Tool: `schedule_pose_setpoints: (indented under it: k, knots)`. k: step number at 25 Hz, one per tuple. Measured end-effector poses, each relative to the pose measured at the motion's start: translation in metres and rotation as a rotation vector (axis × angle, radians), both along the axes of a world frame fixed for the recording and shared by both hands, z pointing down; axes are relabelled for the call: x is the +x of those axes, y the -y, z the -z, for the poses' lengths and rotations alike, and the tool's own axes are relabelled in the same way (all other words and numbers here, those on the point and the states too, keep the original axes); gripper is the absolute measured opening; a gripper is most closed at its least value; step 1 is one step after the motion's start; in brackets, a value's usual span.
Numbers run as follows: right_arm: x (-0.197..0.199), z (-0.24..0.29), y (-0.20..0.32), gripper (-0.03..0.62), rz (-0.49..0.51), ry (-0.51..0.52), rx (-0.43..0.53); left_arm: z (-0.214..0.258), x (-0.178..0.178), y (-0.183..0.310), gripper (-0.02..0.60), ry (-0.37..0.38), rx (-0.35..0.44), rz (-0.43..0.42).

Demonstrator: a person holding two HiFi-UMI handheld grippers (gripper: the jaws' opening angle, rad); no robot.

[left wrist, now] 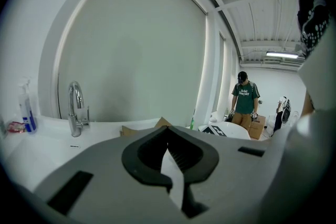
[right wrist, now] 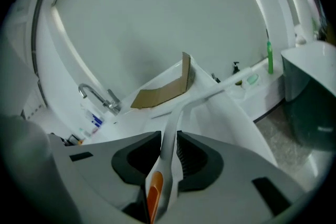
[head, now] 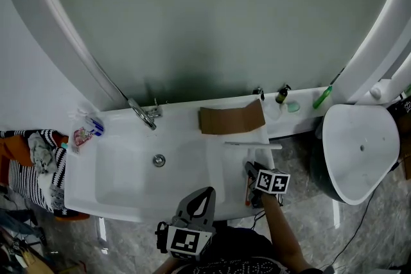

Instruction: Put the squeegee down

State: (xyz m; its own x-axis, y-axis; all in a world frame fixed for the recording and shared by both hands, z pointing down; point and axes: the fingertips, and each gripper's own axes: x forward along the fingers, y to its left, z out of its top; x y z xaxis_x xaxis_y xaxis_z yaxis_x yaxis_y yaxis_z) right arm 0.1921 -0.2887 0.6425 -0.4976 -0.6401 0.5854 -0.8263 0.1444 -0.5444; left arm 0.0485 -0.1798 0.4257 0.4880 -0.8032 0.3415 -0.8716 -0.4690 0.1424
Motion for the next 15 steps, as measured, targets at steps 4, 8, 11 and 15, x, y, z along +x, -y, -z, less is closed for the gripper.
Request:
schedule_pose_setpoints:
  k: [4, 8, 11, 15]
  knots:
    - [0.005, 0.006, 0.003, 0.104, 0.024, -0.106, 0.035, 0.002, -0.002, -0.001, 0.005, -0.002, 0.006, 0.004]
    - [0.013, 0.023, 0.008, 0.11, -0.015, -0.107, 0.075, 0.004, 0.002, 0.001, 0.005, -0.043, 0.057, 0.004]
    - [0.014, 0.049, 0.011, 0.11, -0.016, -0.109, 0.145, 0.008, 0.004, 0.001, 0.005, -0.053, 0.077, -0.003]
    - [0.008, 0.111, 0.01, 0.109, 0.002, -0.093, 0.308, 0.015, 0.005, 0.002, 0.005, -0.065, 0.089, -0.004]
